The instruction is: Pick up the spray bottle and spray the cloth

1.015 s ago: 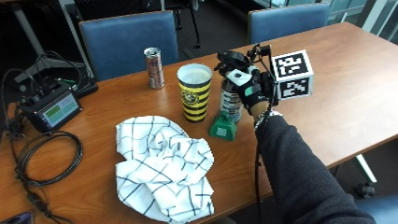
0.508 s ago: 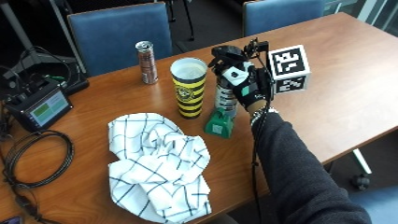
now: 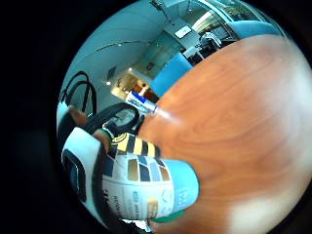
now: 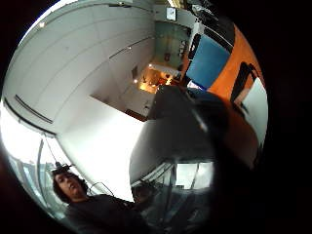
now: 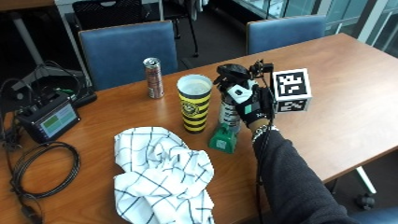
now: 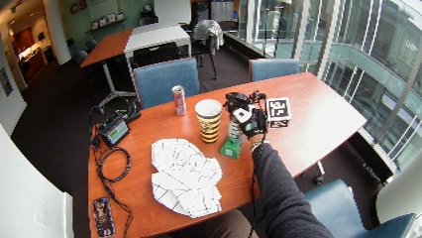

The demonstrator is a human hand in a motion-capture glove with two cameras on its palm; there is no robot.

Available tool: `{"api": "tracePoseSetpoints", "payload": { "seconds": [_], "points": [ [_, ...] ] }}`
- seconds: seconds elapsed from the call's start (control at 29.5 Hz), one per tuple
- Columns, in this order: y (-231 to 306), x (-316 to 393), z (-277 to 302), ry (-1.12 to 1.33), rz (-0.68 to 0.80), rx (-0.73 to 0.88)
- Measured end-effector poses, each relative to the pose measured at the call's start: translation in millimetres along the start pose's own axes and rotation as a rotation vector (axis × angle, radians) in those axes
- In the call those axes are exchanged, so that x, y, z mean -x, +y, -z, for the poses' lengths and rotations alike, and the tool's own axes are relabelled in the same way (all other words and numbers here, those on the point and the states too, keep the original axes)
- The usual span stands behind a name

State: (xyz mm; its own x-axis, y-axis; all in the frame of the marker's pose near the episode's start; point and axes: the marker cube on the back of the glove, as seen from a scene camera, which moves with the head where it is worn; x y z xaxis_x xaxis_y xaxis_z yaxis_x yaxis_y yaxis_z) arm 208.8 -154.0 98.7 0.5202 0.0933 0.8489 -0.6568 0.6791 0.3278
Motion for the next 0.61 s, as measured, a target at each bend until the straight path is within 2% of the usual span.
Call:
{"api": "tracePoseSetpoints", "payload": {
  "seconds": [0.24,0.61],
  "points": [
    [16,-25,15,-0.004,-0.040,-0.015],
    [-31,58,37,0.087,0.104,0.059]
  ]
}}
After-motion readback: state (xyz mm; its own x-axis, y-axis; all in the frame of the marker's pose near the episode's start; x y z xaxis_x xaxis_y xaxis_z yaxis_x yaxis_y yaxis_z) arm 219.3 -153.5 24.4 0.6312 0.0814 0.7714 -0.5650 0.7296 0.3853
